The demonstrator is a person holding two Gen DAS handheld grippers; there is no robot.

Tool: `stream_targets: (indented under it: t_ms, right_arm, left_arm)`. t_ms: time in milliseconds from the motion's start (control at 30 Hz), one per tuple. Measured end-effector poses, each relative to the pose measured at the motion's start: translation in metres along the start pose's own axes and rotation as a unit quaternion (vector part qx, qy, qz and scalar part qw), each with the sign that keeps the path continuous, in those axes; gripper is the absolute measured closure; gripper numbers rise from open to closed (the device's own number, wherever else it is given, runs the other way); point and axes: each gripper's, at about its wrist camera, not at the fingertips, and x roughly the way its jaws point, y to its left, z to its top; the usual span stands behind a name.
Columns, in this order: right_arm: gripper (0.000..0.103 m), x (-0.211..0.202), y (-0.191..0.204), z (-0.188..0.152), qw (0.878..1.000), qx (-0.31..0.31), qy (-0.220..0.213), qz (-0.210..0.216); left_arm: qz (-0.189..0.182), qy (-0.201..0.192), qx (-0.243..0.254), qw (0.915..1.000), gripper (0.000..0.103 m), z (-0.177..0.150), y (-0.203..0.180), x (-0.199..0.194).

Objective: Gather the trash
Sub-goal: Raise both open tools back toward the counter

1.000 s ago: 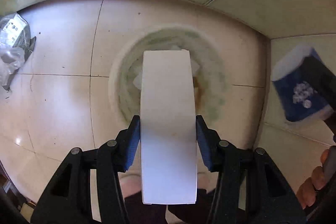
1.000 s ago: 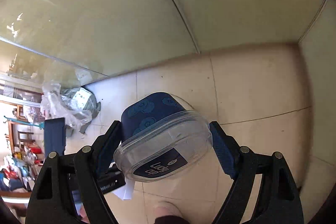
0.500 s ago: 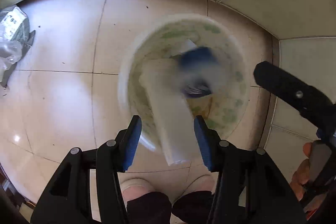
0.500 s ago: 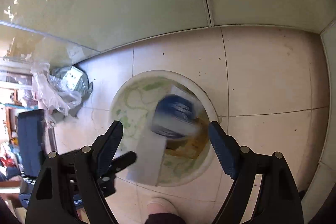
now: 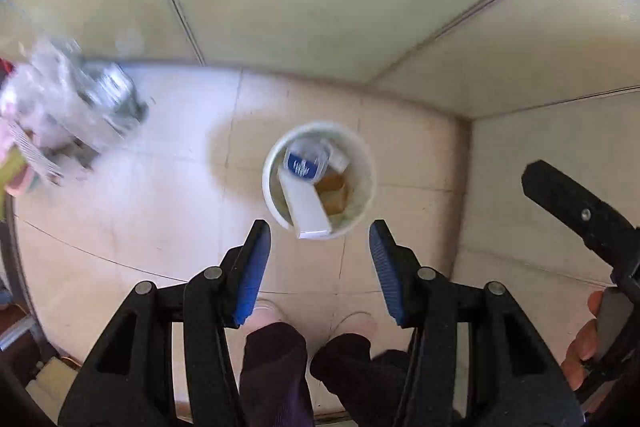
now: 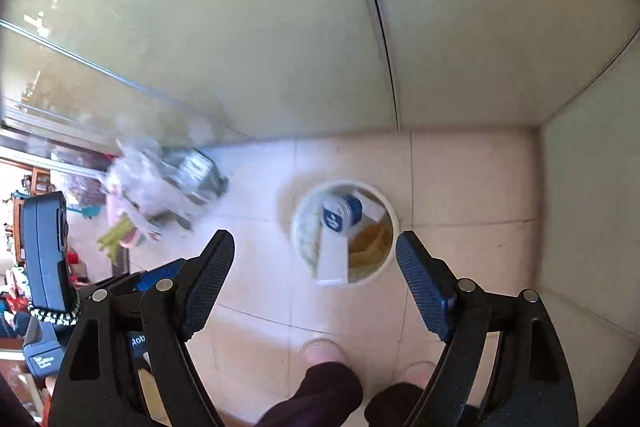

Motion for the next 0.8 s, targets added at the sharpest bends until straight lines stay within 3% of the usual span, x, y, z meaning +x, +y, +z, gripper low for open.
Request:
stream_targets:
  t_ms: [233, 433, 600, 800]
  right_arm:
    - [0.022, -0.177, 0.071, 0.022, 0.997, -0.017, -0.081, 0.0]
    - [0.022, -0.284, 0.114, 0.041, 0.99, -0.013, -0.141, 0.006]
    - [0.022, -0.344, 0.137, 0.053, 0.976, -0.026, -0.217, 0.004]
    - [0.021, -0.39, 0.146, 0.091, 0.961, -0.047, -0.271, -0.014]
  left_arm:
    - [0.005, -0.069, 0.041, 0.9968, 0.053, 0.01, -0.042, -0.197]
    - [0.003, -0.116, 0.076, 0.9903, 0.052, 0.019, -0.059, -0.336]
    - [0.018, -0.183, 0.095, 0.9783, 0.048, 0.03, -0.062, -0.41]
    - [0.008, -0.242, 0.063, 0.9681, 0.042, 0.072, -0.064, -0.462]
